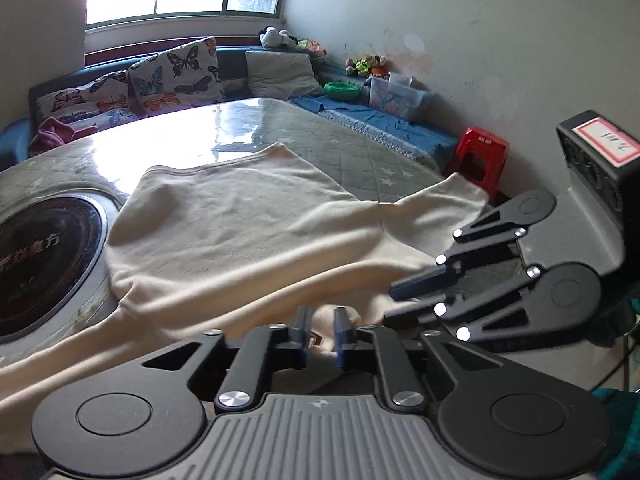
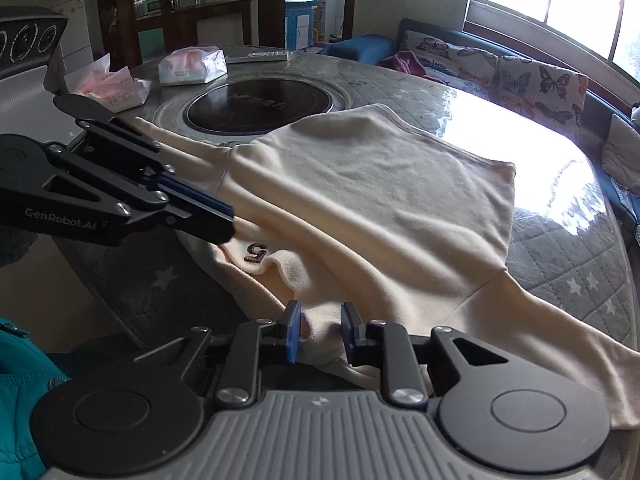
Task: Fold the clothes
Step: 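Lay the sweatshirt flat on the table and open both grippers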
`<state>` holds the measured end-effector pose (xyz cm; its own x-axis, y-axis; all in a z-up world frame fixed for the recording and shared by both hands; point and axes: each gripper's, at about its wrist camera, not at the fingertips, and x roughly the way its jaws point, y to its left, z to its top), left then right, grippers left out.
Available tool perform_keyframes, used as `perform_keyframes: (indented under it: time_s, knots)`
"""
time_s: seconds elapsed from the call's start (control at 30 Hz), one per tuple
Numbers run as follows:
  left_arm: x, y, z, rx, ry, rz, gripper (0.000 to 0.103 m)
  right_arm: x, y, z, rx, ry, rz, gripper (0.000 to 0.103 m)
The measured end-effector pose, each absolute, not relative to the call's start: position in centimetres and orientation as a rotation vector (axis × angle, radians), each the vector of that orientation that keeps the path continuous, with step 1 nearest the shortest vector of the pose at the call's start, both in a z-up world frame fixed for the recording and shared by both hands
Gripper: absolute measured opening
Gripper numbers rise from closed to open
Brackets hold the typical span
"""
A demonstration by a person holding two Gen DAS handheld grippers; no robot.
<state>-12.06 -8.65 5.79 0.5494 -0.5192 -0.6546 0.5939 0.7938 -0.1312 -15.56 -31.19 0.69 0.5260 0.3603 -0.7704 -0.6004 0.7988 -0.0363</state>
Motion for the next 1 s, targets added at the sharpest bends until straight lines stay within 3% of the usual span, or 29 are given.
perform_keyframes:
  time_s: [0.07,0.13,0.2,0.23,0.27,0.37,0.57,0.73,1.0]
  knots:
    - [-11.7,-9.4,5.1,0.142,0.75,-0.66,0.037,-15.6,-31.0,0.4,-0.327,0.842,0.589,0.021]
    - [-11.5,-10.1,4.3,0.169,0.765,-0.661,0.037,-15.8,-31.0,0.4,-0.342,0.836,0.588,0.02]
    - [-11.7,-10.6,3.8,0.195,0.762,-0.672,0.035,-15.8,-31.0,0.4,-0.346,0.832,0.583,0.02]
    - [-11.8,-10.8,3.6,0.209,0.759,-0.679,0.03,-15.8,-31.0,0.4,-0.345,0.832,0.582,0.019]
    - [-12.0,-11.0,3.4,0.227,0.754,-0.682,0.016,-15.8,-31.0,0.4,-0.346,0.83,0.582,0.014]
    - [-12.3,-10.7,3.8,0.225,0.748,-0.69,0.01,-15.8,-31.2,0.6,-0.345,0.822,0.587,0.005]
    - [-14.4,-9.1,6.4,0.175,0.722,-0.76,0.009,-17.3,-31.7,2.4,-0.36,0.814,0.628,0.004]
    - [-14.7,-8.2,5.1,0.128,0.816,-0.786,0.009,-19.0,-31.5,2.4,-0.398,0.863,0.713,0.004]
    - [-14.3,-4.9,5.6,-0.005,0.793,-0.724,0.014,-18.3,-32.0,4.1,-0.343,0.846,0.767,0.012]
